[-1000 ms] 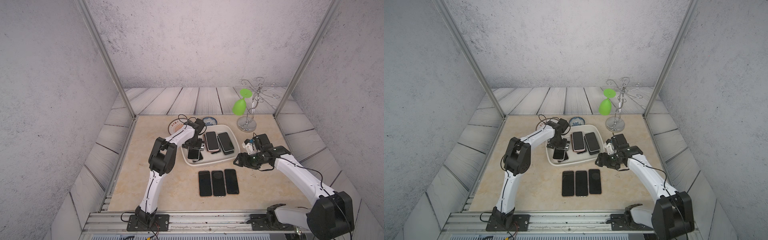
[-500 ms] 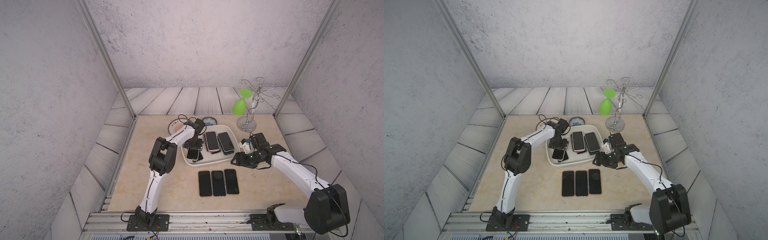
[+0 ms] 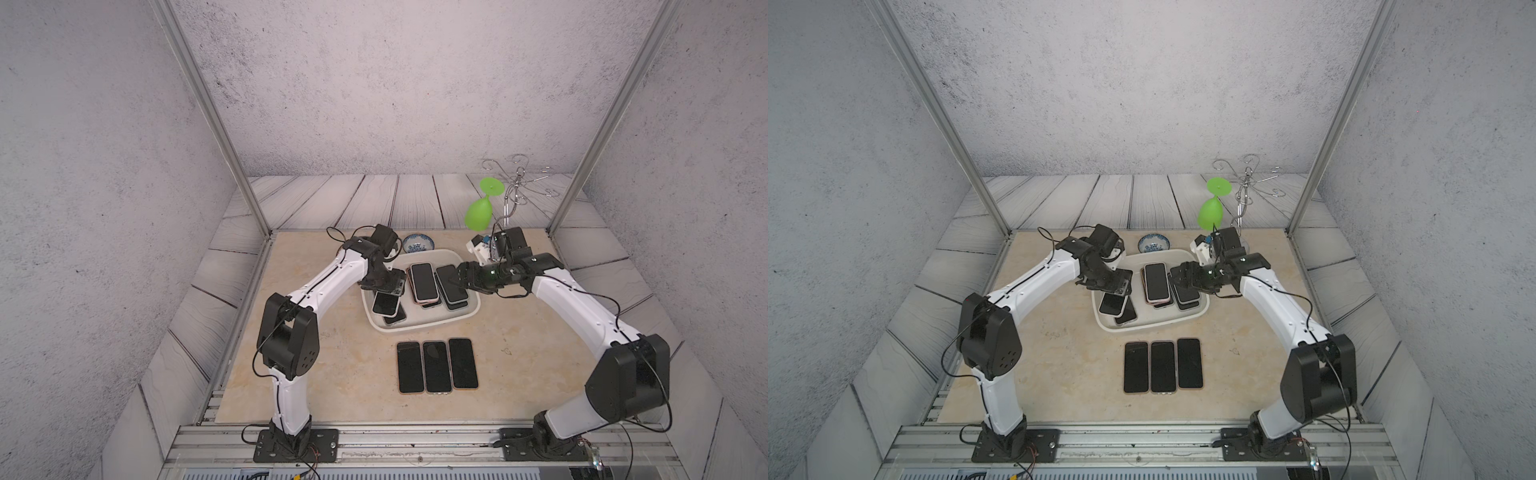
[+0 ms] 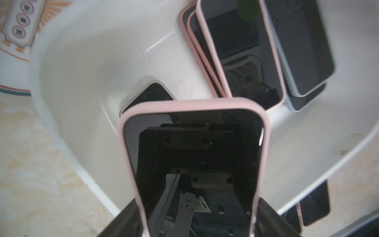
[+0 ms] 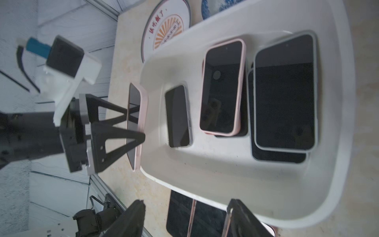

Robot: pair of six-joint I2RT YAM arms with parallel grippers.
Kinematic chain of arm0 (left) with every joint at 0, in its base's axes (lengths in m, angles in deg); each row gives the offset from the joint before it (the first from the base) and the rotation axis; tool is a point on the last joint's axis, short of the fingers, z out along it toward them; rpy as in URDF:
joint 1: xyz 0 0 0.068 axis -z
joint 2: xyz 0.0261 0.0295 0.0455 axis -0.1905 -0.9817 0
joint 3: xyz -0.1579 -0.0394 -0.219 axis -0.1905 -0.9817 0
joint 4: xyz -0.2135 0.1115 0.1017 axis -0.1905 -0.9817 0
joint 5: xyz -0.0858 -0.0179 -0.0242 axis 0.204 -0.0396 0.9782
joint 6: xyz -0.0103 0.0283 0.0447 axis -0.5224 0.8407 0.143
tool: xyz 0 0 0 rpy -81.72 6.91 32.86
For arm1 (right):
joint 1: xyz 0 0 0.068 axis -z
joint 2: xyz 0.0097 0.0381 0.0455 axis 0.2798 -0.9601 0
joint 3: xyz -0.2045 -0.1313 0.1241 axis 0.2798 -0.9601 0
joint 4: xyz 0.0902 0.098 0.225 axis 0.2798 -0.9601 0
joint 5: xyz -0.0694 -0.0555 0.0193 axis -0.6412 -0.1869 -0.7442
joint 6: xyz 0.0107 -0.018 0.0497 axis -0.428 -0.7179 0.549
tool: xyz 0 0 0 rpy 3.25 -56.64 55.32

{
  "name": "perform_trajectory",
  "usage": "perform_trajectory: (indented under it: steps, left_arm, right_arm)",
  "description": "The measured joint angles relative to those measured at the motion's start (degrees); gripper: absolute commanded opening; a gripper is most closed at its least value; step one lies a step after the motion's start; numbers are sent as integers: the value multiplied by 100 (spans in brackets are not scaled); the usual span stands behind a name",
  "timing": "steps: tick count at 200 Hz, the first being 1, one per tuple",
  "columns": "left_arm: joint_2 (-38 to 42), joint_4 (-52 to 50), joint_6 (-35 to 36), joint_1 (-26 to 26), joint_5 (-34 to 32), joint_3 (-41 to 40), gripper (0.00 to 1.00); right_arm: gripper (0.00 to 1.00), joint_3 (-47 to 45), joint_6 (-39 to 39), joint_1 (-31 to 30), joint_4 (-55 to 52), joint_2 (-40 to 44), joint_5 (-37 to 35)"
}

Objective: Take the phone out of the storage box
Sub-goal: Pick up the phone from the storage box, then place the phone at the center of the board.

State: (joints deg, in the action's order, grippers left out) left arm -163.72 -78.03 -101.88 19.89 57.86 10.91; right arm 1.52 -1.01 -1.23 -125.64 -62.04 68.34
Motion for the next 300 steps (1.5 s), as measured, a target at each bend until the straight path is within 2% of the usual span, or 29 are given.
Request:
perform_trajectory:
  steps: [29,72,111,133,144,162,172,179,184,192,202,209,218,249,276,300]
  left_arm:
    - [177,2,48,2,271,-70,49]
    - [177,-13,50,2,422,-151,49]
    - [177,-11,50,2,468,-186,48]
    - [177,-31,50,2,466,-249,48]
    - [177,-26,48,2,474,-258,48]
    - [175,-33,44,2,479,-273,48]
    - [177,-42,33,2,468,-282,48]
    - [177,-48,31,0,492,-304,51]
    - [175,-39,35,-4,516,-304,58]
    - [179,-46,37,-31,575,-304,75]
    - [190,-26,39,-50,627,-304,90]
    - [192,-15,35,-68,660,-304,97]
    - [225,20,2,-74,708,-304,100]
    - [844,264,-229,-470,964,-417,98]
    - [1631,643,-374,-833,1014,-592,98]
    - [1729,892,-457,-785,1198,-605,98]
  right_arm:
    - [69,623,223,-127,216,-763,269]
    - [67,1255,568,-647,426,-1698,498]
    - [66,1464,719,-1027,549,-2264,640]
    - [58,1532,785,-1180,605,-2417,721]
    - [49,1567,796,-1233,643,-2465,750]
    - [24,1615,901,-1279,732,-2527,909]
    - [14,1628,927,-1292,807,-2538,1045]
    - [9,1631,922,-1290,861,-2535,1217]
    - [7,1631,870,-1290,874,-2527,1259]
    - [3,1615,852,-1285,892,-2520,1366]
    - [0,1587,774,-1257,918,-2507,1456]
    - [0,1532,704,-1217,903,-2452,1475]
    - [0,1401,575,-1176,758,-2310,1364]
    - [0,675,-238,-780,-264,-1329,901]
    - [0,-59,-973,-249,-1491,101,-195]
    - [0,-538,-1228,-111,-2267,964,-1290]
